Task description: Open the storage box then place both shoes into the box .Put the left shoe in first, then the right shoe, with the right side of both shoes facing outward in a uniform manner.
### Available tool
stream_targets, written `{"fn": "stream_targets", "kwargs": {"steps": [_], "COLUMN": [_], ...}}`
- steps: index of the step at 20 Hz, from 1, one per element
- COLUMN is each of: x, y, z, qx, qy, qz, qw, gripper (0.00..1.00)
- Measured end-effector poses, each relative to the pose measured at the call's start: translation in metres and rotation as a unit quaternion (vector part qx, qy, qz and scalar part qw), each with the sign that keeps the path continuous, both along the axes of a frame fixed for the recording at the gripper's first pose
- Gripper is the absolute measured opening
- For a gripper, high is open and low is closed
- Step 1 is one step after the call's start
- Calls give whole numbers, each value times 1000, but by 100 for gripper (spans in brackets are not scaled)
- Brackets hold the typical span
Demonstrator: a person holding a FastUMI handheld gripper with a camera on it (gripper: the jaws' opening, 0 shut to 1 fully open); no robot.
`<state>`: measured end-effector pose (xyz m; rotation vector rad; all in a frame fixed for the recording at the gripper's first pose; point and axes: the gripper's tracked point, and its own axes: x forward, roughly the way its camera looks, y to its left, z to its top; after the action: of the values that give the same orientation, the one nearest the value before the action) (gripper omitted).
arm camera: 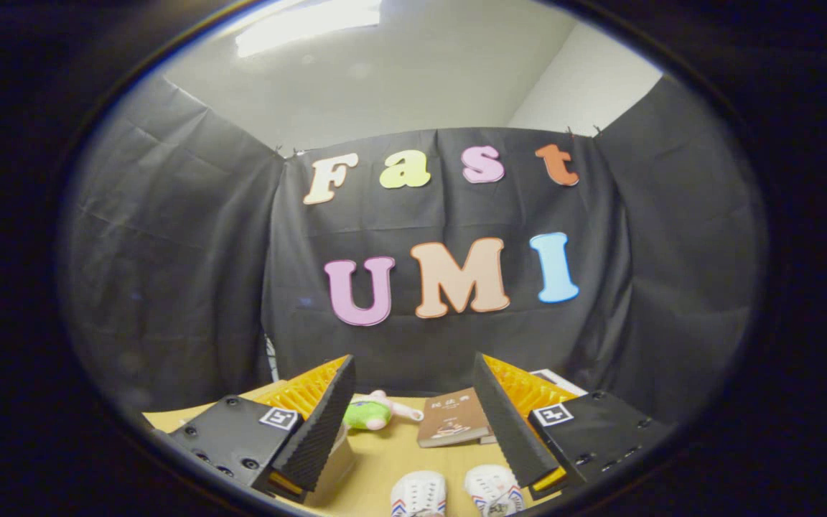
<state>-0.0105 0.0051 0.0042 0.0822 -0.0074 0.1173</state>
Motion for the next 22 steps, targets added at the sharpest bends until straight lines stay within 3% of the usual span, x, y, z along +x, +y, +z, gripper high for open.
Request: {"fn": "stream_targets", "kwargs": {"steps": [6, 13, 18, 22], "x": [0, -4, -14, -21], "y": [26, 56, 80, 98], "z": [-30, -84, -127, -156], "qx": [66, 176, 274, 358], "qy": [49, 149, 237, 302], "qz": [74, 145, 195, 230], "qw": [994, 962, 912, 853], "gripper": [100, 100, 100, 100]}}
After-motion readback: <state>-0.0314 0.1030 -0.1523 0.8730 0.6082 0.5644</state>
